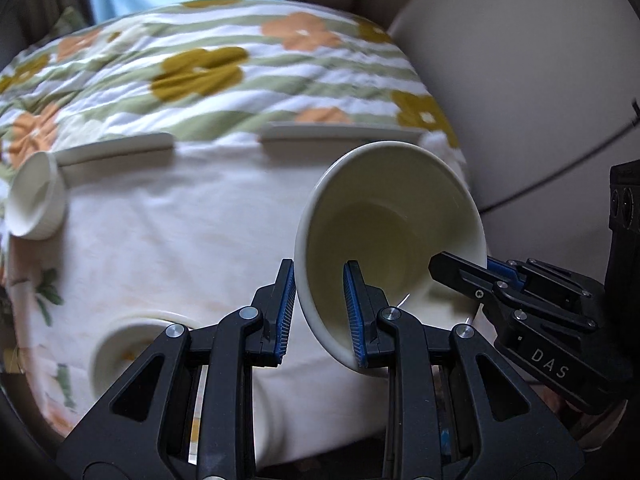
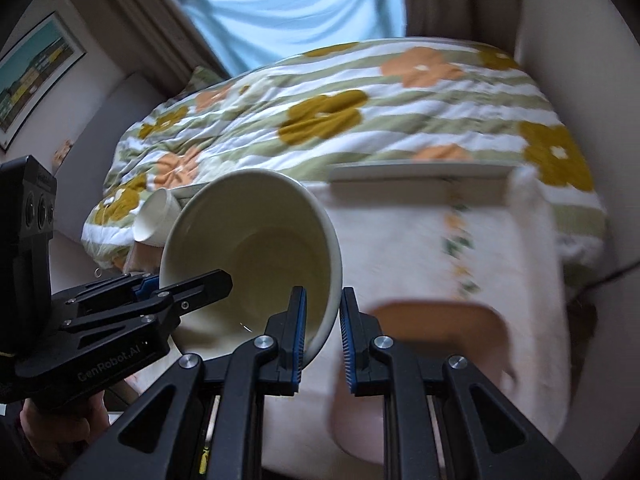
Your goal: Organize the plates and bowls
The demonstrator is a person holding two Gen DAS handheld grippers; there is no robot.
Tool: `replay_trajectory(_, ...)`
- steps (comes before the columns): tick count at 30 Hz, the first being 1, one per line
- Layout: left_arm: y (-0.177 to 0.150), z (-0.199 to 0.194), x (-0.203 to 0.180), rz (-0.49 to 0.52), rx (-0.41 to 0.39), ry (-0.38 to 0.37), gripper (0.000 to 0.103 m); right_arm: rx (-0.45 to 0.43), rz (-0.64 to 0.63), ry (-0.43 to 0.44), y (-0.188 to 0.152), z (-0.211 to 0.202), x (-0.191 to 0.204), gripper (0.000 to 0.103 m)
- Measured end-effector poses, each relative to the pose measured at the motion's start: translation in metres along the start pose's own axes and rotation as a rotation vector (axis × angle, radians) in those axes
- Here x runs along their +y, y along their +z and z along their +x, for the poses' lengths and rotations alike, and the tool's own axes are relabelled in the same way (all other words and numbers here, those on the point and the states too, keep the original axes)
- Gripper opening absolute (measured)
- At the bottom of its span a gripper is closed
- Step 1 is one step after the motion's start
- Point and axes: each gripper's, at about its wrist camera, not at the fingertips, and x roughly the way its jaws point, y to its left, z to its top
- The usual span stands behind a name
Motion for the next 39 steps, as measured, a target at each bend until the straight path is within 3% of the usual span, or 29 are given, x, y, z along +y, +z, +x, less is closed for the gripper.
replay_trajectory(8,-0.021,0.043,-0.054,0.068,0.103,0.003,0.022,0.033,0.061,-0.032,-0.041,-0.013,-0.053,0.015)
replay_trajectory(16,-0.03,0.083,-0.075,0.178,0.212,0.019,0.022,0.077,0.187,-0.049,-0.072,-0.002,-0.085,0.015)
replay_trajectory(25,-0.026,0.108,-0.084,0.309,0.252,0.071,0.022,0.112,0.274,-0.079,-0.083,0.017,-0.095,0.015)
replay_trajectory(39,-0.029,0.131,-0.091,0.37,0.295,0.096,0.022,0.141,0.313,-0.107,-0.09,0.027,-0.1,0.015)
